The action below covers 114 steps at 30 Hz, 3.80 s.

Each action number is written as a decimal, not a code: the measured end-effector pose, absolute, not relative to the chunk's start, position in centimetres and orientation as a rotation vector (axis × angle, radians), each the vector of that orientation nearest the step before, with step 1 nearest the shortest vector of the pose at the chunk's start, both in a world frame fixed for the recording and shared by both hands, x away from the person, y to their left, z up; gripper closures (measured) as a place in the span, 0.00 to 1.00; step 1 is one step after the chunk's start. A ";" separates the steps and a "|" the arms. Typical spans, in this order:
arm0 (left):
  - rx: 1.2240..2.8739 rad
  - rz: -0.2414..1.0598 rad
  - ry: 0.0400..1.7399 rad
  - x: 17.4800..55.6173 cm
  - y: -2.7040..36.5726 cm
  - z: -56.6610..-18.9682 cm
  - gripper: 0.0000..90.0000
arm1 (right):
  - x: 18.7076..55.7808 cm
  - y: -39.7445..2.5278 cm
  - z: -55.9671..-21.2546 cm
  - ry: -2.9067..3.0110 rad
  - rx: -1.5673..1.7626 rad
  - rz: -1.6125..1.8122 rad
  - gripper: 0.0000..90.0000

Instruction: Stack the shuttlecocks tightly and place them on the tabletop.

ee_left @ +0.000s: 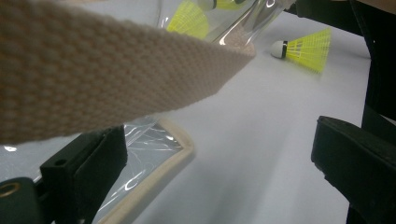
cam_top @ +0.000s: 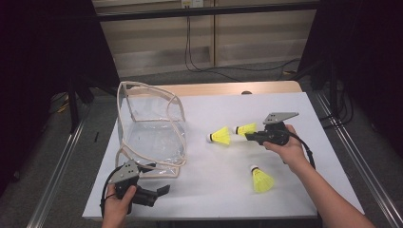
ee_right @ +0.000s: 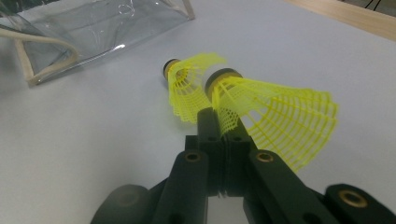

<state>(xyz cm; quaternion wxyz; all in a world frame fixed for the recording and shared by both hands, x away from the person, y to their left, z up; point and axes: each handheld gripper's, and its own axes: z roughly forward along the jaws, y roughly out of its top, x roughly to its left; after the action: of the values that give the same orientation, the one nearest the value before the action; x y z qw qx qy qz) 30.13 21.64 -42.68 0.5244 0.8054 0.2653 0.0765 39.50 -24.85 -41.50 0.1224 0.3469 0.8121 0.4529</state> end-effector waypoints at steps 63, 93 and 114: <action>1.927 0.183 0.630 30.1 21.6 -42.7 0.04 | 40.6 -21.8 -42.5 2.439 0.978 1.286 0.98; 1.925 0.180 0.629 30.2 21.6 -42.7 0.04 | 41.2 -20.8 -43.4 2.453 0.972 1.283 0.98; 1.924 0.180 0.630 30.2 21.6 -42.7 0.04 | 41.4 -20.2 -43.7 2.470 0.962 1.271 0.98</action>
<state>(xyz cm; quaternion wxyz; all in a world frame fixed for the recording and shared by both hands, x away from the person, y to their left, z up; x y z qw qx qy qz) 30.16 21.62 -42.70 0.5266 0.8048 0.2633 0.0754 41.42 -20.22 -43.66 0.1008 0.3255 0.8359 0.4303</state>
